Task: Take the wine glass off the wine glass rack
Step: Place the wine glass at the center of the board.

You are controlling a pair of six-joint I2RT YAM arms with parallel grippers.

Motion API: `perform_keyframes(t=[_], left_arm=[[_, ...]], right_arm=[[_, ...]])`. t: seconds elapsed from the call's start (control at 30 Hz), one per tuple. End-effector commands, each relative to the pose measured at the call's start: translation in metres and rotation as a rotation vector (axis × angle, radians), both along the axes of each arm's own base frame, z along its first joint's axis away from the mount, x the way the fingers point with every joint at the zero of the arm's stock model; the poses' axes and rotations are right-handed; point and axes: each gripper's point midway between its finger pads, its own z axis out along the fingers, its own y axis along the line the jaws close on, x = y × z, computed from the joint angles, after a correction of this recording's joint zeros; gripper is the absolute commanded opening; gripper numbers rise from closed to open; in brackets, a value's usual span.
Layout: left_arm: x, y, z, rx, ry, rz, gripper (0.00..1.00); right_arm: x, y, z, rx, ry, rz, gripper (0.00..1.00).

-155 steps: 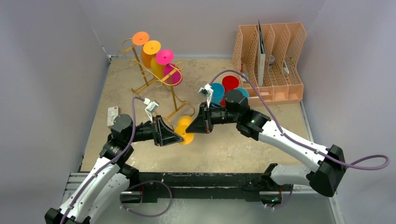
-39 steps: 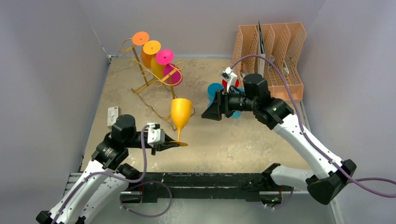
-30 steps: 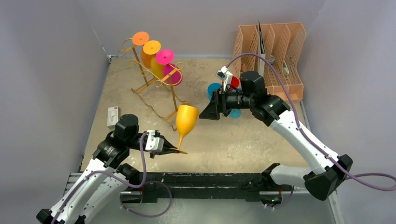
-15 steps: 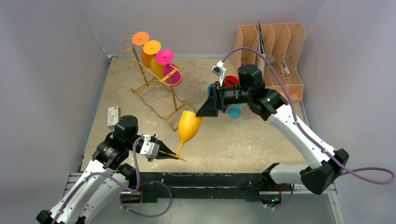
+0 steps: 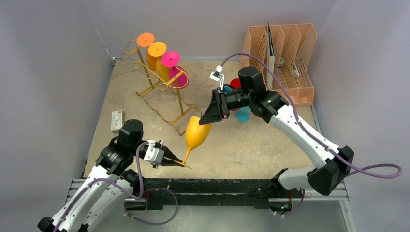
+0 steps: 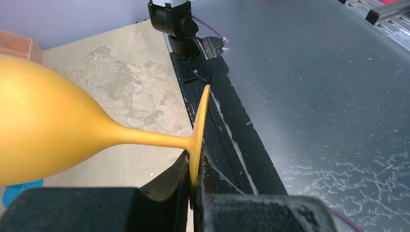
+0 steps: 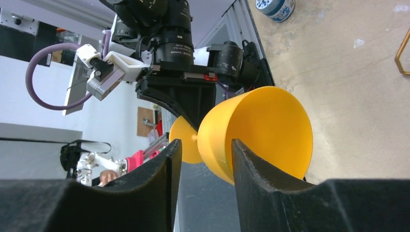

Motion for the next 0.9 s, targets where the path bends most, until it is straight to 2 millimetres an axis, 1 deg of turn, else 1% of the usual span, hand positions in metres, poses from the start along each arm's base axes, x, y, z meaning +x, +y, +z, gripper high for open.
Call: perform_keyframes(t=[0.0, 0.17, 0.37, 0.6, 0.77, 0.87], left_arm=[[-0.001, -0.002, 0.003, -0.028, -0.029, -0.031, 0.0], [0.001, -0.002, 0.002, -0.021, -0.028, -0.02, 0.0], [0.002, -0.002, 0.0, -0.013, -0.019, -0.015, 0.0], [0.003, -0.003, -0.001, -0.009, -0.014, -0.011, 0.0], [0.004, -0.003, -0.003, -0.004, -0.01, -0.007, 0.0], [0.005, -0.003, -0.003, -0.001, -0.008, -0.003, 0.0]], right_arm=[[-0.016, 0.005, 0.006, 0.023, 0.055, 0.087, 0.43], [-0.017, 0.004, 0.006, 0.029, 0.039, 0.086, 0.37], [-0.025, 0.002, 0.008, 0.044, 0.045, 0.123, 0.22], [-0.036, -0.003, 0.009, 0.054, 0.043, 0.167, 0.16], [-0.039, -0.005, 0.004, 0.036, 0.036, 0.169, 0.0], [-0.039, -0.007, 0.003, 0.033, 0.031, 0.168, 0.0]])
